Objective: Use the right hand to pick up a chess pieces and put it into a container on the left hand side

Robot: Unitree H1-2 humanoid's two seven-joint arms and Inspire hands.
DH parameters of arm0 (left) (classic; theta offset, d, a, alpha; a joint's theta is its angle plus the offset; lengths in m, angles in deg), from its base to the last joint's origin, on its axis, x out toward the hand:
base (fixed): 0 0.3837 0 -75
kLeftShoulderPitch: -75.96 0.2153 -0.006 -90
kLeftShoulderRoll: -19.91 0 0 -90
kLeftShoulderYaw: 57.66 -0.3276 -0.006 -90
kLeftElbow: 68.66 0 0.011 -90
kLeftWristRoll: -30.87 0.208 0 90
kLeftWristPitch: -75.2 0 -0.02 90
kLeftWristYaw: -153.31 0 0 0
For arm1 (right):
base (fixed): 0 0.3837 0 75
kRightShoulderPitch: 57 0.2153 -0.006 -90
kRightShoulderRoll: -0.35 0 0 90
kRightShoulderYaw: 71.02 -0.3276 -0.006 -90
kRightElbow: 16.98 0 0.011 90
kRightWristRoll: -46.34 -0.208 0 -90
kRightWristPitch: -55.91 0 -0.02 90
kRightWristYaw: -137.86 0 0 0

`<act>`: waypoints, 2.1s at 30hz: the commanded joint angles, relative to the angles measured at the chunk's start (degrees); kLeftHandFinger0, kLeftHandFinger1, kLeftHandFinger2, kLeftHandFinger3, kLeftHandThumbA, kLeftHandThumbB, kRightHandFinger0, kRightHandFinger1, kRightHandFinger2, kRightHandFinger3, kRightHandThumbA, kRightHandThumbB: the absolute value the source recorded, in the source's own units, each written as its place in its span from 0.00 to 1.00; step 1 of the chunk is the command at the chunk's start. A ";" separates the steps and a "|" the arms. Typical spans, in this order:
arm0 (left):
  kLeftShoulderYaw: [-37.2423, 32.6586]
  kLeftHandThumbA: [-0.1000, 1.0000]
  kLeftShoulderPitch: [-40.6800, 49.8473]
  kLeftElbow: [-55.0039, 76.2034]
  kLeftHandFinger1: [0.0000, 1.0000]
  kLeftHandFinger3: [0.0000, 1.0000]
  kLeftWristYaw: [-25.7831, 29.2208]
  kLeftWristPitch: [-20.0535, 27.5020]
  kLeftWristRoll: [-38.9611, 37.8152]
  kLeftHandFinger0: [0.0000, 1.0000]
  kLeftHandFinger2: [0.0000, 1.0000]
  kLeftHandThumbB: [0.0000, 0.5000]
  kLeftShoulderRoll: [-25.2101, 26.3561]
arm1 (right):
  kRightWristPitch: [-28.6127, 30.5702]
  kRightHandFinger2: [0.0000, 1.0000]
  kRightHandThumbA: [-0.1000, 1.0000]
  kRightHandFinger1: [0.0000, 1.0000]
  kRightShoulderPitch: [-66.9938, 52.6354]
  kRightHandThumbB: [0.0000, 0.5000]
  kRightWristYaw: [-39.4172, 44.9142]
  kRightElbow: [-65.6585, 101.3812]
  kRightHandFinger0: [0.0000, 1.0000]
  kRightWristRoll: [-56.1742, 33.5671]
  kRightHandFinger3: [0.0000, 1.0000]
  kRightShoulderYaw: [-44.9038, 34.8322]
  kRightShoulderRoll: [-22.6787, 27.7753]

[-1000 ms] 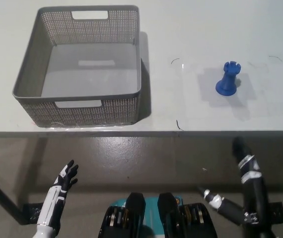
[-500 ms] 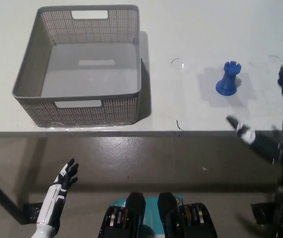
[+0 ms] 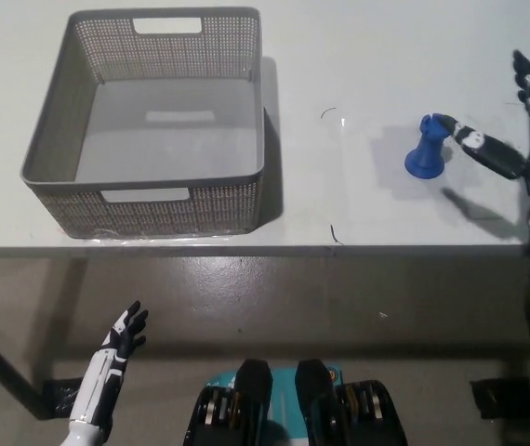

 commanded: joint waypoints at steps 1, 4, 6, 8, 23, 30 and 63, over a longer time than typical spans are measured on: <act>-0.08 1.00 -0.63 1.03 1.00 1.00 0.07 2.38 0.56 1.00 1.00 0.26 0.76 | 1.68 1.00 1.00 1.00 8.05 0.98 -3.41 -9.69 1.00 1.95 1.00 1.95 1.72; -0.17 1.00 -0.44 0.99 1.00 1.00 -0.15 2.49 0.33 1.00 1.00 0.24 0.64 | 1.83 1.00 1.00 1.00 10.79 0.97 -5.04 -15.66 1.00 2.79 1.00 3.26 2.16; -0.20 1.00 -0.67 0.73 1.00 1.00 -0.06 2.91 0.60 1.00 1.00 0.26 0.74 | 3.21 1.00 1.00 1.00 12.63 0.90 -5.68 -19.71 1.00 1.96 1.00 3.39 2.19; -0.17 1.00 -0.66 1.05 1.00 1.00 -0.20 2.47 0.45 1.00 1.00 0.26 0.78 | 4.04 1.00 1.00 1.00 13.98 0.87 -5.90 -22.37 1.00 1.53 1.00 3.72 2.13; -0.19 1.00 -0.87 0.72 1.00 1.00 -0.84 3.15 -0.37 1.00 1.00 0.25 1.08 | 8.69 1.00 1.00 1.00 18.49 0.94 -5.23 -38.51 1.00 -1.26 1.00 5.24 1.10; -0.26 1.00 -0.89 1.48 1.00 1.00 -1.27 2.72 -0.92 1.00 1.00 0.20 0.97 | 9.57 1.00 1.00 1.00 19.54 0.97 -4.67 -42.87 1.00 -1.57 1.00 5.64 1.80; -0.68 1.00 -3.19 0.71 1.00 1.00 -3.18 3.54 -1.15 1.00 1.00 0.26 1.76 | 5.56 0.26 0.02 0.12 25.71 0.44 -7.06 -52.07 0.02 -3.39 0.17 7.21 -0.59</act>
